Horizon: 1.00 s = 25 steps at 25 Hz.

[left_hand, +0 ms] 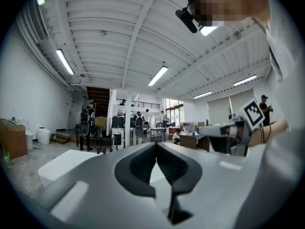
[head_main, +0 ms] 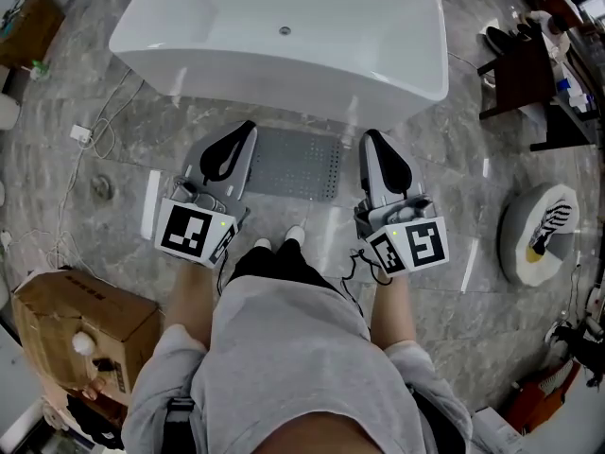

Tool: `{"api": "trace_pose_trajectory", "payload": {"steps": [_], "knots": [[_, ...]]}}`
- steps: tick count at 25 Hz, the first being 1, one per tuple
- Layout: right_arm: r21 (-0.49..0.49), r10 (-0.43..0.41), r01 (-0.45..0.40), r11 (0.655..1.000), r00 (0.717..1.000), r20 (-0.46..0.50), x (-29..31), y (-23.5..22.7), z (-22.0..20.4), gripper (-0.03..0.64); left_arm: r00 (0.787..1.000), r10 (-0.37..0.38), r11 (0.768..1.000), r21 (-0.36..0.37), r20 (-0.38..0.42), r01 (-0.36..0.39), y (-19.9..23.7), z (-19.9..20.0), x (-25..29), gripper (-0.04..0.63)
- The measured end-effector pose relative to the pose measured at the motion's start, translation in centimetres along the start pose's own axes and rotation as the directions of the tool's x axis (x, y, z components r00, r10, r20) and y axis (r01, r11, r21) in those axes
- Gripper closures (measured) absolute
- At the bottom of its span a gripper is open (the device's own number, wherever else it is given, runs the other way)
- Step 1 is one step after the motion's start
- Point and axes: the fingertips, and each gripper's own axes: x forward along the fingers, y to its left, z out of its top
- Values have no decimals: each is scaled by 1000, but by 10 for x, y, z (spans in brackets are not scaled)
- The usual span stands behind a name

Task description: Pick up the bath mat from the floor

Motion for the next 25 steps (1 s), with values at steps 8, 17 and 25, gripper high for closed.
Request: {"api": "trace_pose_trajectory", "payload": {"steps": [8, 17, 25], "knots": [[11, 16, -16, 1000, 1000, -18, 13, -9, -13, 603, 999, 38, 999, -9, -17, -38, 13, -13, 3, 595], [23, -22, 23, 999, 999, -45, 35, -11, -31, 603, 999, 14, 1000, -13, -53, -14, 41, -32, 11, 594], [44, -59, 63, 997, 995, -85, 62, -18, -62, 603, 995, -30, 999, -28, -100, 28, 64, -65, 30, 595]]}}
